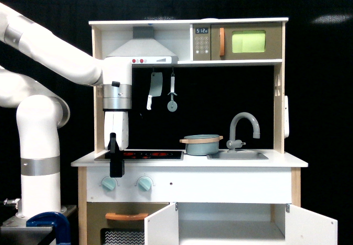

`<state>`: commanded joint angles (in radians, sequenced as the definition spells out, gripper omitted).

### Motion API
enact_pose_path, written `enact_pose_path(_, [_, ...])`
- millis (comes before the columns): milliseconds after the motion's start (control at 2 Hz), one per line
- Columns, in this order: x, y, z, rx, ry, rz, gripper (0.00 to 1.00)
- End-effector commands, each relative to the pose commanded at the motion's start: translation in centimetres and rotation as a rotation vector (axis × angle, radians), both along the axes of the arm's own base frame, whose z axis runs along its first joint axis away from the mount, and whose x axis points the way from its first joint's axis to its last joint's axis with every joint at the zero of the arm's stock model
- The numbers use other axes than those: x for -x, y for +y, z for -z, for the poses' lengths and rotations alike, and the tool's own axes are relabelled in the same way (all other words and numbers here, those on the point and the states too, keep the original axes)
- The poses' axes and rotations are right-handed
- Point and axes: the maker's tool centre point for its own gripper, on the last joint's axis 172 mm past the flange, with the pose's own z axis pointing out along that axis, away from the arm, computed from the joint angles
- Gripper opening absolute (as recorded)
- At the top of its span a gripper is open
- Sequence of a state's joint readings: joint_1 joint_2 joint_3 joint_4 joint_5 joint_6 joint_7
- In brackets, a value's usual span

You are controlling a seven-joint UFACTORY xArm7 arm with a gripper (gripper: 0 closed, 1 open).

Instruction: Put the bowl inside the kitchen cabinet

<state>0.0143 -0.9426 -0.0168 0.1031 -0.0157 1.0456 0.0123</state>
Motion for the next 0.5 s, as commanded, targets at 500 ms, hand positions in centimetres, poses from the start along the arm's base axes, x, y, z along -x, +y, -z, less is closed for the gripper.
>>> enact_pose_path(500, [0.00, 0.00, -0.10, 0.000, 0.000, 0.000, 1.00])
